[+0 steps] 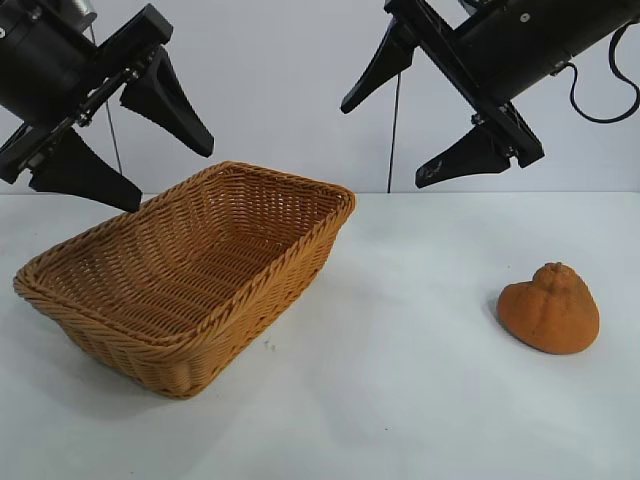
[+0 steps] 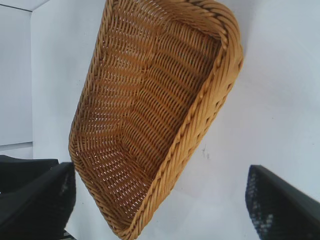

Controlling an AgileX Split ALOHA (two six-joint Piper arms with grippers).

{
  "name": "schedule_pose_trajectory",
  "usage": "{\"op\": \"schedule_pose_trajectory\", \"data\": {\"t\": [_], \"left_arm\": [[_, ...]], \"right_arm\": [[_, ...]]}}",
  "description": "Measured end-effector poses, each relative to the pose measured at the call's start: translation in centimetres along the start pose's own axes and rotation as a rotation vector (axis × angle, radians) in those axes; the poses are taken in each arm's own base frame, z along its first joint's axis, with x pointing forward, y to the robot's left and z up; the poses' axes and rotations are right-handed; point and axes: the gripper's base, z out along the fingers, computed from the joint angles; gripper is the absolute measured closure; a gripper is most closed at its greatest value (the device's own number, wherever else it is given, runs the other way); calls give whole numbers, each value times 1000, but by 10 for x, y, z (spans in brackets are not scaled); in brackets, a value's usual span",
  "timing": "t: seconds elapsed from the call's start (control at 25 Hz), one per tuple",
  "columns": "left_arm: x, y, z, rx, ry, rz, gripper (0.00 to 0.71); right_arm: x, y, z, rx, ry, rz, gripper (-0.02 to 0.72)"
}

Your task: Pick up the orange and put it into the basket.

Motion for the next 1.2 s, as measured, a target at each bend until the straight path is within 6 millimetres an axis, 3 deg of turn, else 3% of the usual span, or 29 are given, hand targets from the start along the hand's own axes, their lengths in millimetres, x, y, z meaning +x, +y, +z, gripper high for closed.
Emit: {"op": "schedule_pose_trajectory", "data": {"t": [1.2], "left_arm": [[0, 1, -1, 3, 10, -5, 154]], "right_arm": [[0, 0, 0, 0, 0, 0, 72]]}}
